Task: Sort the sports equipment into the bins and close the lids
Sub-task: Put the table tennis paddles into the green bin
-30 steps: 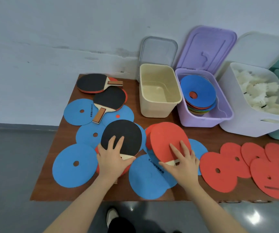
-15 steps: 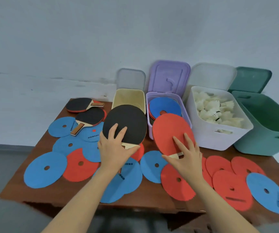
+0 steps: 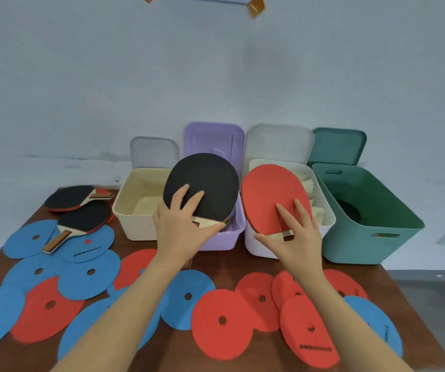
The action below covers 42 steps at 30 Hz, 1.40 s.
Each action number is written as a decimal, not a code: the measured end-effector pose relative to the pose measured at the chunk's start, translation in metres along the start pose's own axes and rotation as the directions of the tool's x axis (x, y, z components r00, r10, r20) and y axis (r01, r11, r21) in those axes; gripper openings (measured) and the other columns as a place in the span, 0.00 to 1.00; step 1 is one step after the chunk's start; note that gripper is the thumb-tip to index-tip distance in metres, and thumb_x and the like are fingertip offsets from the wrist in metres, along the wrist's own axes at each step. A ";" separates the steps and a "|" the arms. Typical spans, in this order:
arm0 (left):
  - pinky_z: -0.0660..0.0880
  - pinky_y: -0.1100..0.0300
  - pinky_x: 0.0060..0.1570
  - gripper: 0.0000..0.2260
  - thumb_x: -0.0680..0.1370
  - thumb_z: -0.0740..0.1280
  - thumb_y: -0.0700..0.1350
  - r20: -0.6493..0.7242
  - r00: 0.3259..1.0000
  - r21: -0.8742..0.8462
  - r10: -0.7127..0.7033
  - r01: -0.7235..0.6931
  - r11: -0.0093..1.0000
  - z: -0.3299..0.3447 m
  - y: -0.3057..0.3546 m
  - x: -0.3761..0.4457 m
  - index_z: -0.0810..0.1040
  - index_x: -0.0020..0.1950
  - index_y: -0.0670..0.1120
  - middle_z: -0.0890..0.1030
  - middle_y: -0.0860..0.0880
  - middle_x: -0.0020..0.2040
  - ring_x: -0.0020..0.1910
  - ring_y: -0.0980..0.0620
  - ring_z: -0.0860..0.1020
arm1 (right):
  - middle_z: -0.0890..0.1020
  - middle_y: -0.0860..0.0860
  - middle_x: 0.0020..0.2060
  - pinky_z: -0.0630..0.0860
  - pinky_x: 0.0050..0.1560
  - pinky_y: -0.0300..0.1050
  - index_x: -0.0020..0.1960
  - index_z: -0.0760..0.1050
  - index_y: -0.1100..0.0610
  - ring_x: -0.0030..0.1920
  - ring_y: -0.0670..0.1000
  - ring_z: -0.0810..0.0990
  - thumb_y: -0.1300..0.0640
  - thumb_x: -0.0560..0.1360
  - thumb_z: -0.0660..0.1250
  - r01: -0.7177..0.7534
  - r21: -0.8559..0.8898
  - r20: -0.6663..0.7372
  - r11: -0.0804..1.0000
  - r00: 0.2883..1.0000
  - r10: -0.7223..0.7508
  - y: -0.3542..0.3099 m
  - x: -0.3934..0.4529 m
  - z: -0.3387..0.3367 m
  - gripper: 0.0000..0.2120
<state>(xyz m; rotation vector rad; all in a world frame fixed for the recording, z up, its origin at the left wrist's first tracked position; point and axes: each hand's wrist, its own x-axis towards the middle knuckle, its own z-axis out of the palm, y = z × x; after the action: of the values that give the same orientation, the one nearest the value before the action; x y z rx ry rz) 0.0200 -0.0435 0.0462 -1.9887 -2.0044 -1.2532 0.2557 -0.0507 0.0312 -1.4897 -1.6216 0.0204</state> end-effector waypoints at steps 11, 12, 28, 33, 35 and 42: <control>0.66 0.41 0.61 0.37 0.62 0.59 0.74 0.078 0.996 -0.082 0.052 -0.045 0.996 0.108 0.071 0.096 0.73 0.65 0.55 0.67 0.52 0.70 0.67 0.40 0.63 | 0.65 0.49 0.72 0.65 0.64 0.63 0.65 0.73 0.45 0.69 0.59 0.63 0.35 0.58 0.75 -0.038 -0.144 -0.005 0.989 0.999 0.037 0.083 0.113 -0.018 0.37; 0.65 0.41 0.61 0.38 0.62 0.58 0.74 0.102 0.993 -0.085 0.056 -0.048 0.995 0.118 0.076 0.102 0.72 0.66 0.56 0.66 0.52 0.71 0.68 0.40 0.62 | 0.65 0.49 0.71 0.66 0.63 0.64 0.65 0.73 0.44 0.69 0.59 0.63 0.33 0.58 0.74 -0.039 -0.153 -0.005 0.988 0.999 0.038 0.090 0.120 -0.018 0.38; 0.65 0.40 0.63 0.40 0.60 0.58 0.75 0.133 0.990 -0.043 -0.045 0.051 0.998 0.232 0.168 0.150 0.72 0.66 0.56 0.66 0.53 0.71 0.68 0.41 0.63 | 0.64 0.49 0.72 0.63 0.64 0.64 0.66 0.71 0.43 0.70 0.62 0.61 0.31 0.59 0.72 -0.031 -0.285 0.148 0.958 0.986 0.076 0.248 0.213 -0.062 0.39; 0.62 0.43 0.65 0.39 0.59 0.59 0.74 0.108 0.990 -0.028 -0.091 0.094 0.995 0.260 0.221 0.141 0.74 0.65 0.56 0.68 0.53 0.70 0.68 0.41 0.63 | 0.62 0.48 0.72 0.63 0.66 0.61 0.67 0.69 0.42 0.70 0.61 0.59 0.32 0.60 0.71 -0.121 -0.335 0.279 0.934 0.934 0.221 0.315 0.222 -0.073 0.38; 0.65 0.44 0.62 0.38 0.59 0.60 0.74 0.099 0.990 -0.020 -0.096 0.098 0.995 0.271 0.237 0.136 0.75 0.64 0.55 0.69 0.53 0.69 0.66 0.41 0.65 | 0.61 0.48 0.73 0.62 0.66 0.60 0.67 0.68 0.42 0.70 0.61 0.58 0.33 0.61 0.71 -0.115 -0.356 0.351 0.927 0.903 0.247 0.333 0.219 -0.069 0.37; 0.65 0.42 0.64 0.39 0.56 0.62 0.74 0.151 0.982 0.038 -0.113 0.109 0.993 0.295 0.276 0.128 0.73 0.64 0.58 0.67 0.56 0.70 0.66 0.40 0.65 | 0.48 0.46 0.76 0.47 0.70 0.61 0.72 0.58 0.37 0.75 0.61 0.49 0.37 0.76 0.57 -0.060 -0.336 0.576 0.940 0.777 0.255 0.359 0.224 -0.051 0.25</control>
<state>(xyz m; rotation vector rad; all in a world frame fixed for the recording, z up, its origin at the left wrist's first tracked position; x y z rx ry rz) 0.3783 0.1827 0.0558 -2.0431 -2.2182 -1.1133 0.5993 0.1984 -0.0075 -1.9979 -2.0705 0.4143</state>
